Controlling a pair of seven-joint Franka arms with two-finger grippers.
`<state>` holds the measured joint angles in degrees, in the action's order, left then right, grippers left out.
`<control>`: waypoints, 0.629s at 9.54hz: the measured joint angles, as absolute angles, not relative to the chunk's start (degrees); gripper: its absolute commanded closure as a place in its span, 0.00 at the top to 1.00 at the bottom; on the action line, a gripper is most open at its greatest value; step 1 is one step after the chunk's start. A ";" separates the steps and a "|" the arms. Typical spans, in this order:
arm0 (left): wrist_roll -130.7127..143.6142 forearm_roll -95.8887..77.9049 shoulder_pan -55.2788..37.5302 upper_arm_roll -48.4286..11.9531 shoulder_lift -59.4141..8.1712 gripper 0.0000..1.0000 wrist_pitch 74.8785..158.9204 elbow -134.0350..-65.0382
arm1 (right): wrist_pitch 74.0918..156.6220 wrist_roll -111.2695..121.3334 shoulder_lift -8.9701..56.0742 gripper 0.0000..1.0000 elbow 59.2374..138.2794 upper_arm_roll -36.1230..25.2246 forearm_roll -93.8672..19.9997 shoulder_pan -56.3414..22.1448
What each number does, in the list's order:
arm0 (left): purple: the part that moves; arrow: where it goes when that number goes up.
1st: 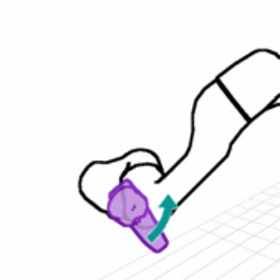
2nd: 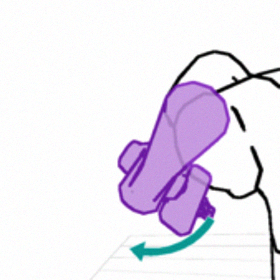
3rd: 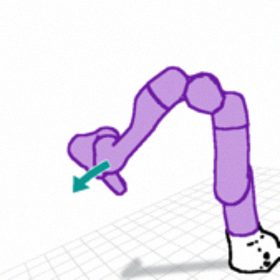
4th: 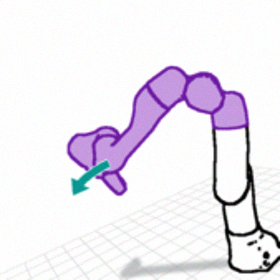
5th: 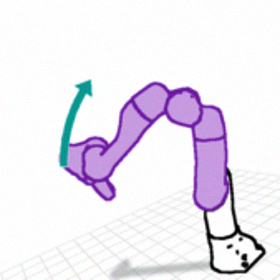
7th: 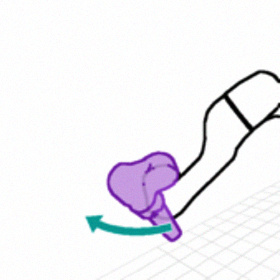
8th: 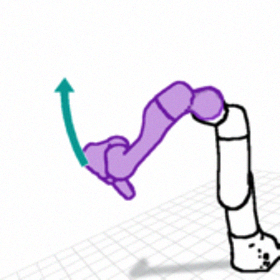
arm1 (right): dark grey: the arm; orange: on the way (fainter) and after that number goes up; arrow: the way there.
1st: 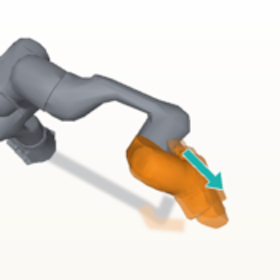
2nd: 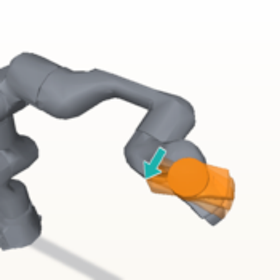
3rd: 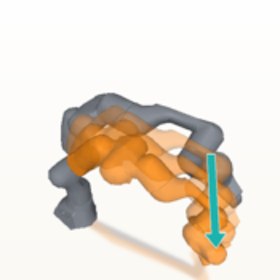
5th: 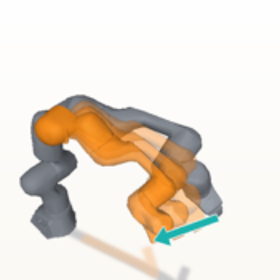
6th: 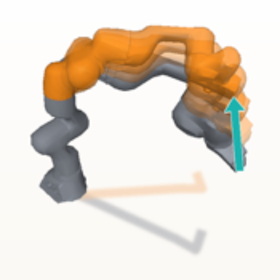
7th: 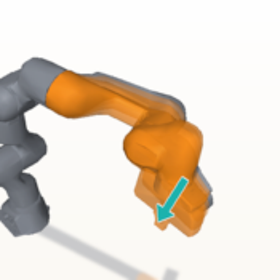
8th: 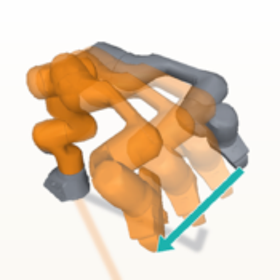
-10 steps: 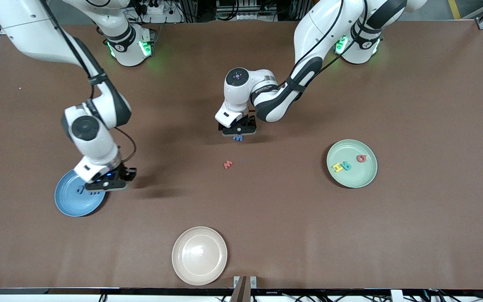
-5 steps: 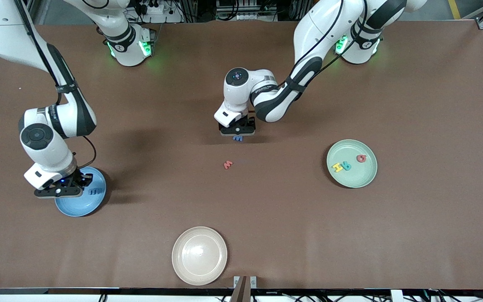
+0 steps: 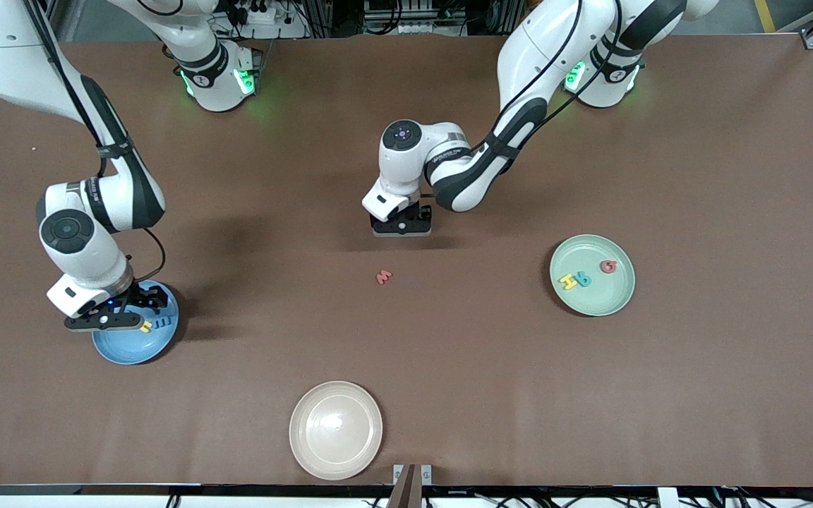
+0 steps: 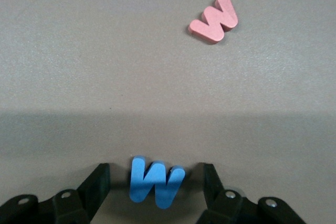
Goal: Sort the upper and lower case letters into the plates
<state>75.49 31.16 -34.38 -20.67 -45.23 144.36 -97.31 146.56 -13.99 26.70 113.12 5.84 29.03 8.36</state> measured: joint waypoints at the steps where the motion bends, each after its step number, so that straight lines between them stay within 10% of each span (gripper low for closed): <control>1: 75.47 31.16 -34.41 -20.57 -45.25 0.59 144.21 -97.36 | 146.55 -14.08 26.70 1.00 113.10 6.03 24.31 6.96; 6: 75.46 31.16 -34.46 -20.66 -45.08 0.24 144.52 -97.09 | 143.93 -15.71 26.70 1.00 111.42 6.07 16.84 2.89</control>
<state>75.46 31.16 -34.46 -20.66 -45.08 144.52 -97.09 143.93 -15.71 26.70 111.42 6.07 16.84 2.89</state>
